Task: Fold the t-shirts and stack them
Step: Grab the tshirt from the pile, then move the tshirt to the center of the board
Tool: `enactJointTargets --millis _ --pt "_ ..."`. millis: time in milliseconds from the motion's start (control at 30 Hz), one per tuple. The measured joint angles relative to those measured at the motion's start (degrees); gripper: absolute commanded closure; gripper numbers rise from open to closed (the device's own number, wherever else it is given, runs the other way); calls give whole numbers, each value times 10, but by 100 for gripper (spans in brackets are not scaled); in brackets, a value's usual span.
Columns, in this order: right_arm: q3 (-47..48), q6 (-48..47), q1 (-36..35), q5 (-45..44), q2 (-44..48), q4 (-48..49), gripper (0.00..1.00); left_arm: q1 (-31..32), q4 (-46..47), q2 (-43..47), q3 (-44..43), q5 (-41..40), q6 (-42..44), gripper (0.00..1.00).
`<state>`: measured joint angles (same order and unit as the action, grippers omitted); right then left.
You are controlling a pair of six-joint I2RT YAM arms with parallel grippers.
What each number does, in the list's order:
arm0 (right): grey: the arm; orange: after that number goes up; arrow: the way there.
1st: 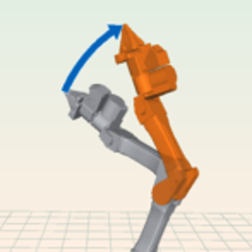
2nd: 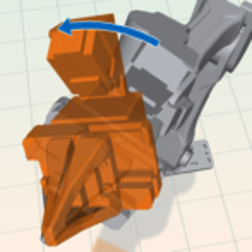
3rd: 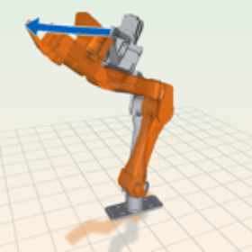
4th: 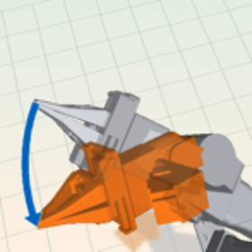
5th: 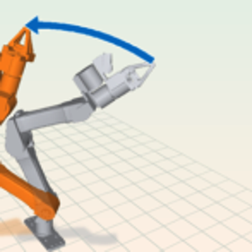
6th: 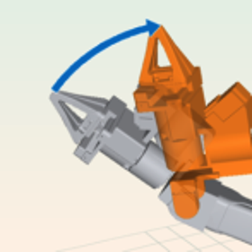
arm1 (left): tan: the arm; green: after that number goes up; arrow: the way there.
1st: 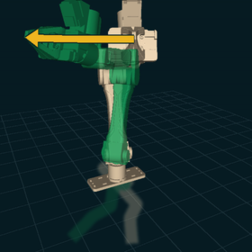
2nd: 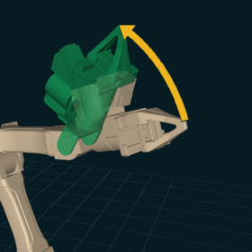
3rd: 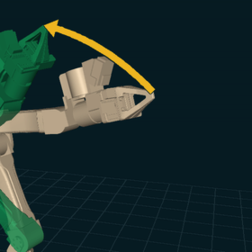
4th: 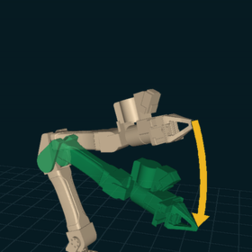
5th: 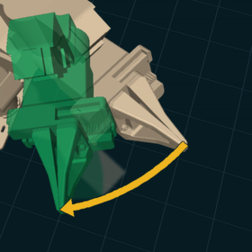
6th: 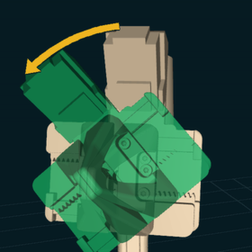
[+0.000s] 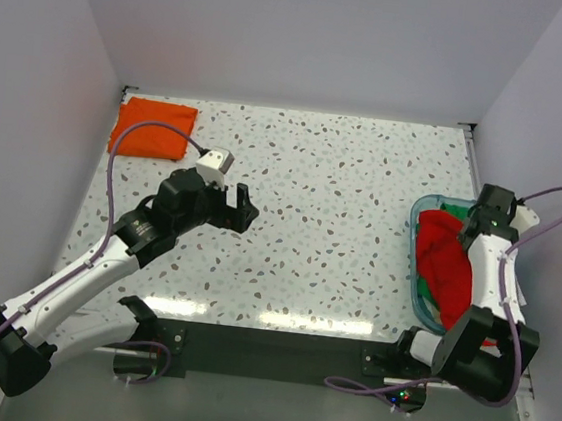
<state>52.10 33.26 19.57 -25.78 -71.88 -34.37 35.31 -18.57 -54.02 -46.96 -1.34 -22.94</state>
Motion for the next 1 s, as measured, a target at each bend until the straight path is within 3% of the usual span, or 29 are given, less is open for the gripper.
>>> enactJointTargets --millis 100,400,700,800,1000 --pt "5 -4 0 14 32 -17 100 0 0 0 0 1 0 0" --pt "142 -28 0 96 120 -90 100 0 0 0 0 1 0 0" --pt "278 -28 -20 273 132 -93 100 0 -3 3 0 -10 -1 0" --pt "311 -18 -99 286 118 -86 100 0 -5 8 0 -27 -4 0" --pt "346 -5 -338 280 59 -42 100 -3 -25 17 0 -85 -21 0"
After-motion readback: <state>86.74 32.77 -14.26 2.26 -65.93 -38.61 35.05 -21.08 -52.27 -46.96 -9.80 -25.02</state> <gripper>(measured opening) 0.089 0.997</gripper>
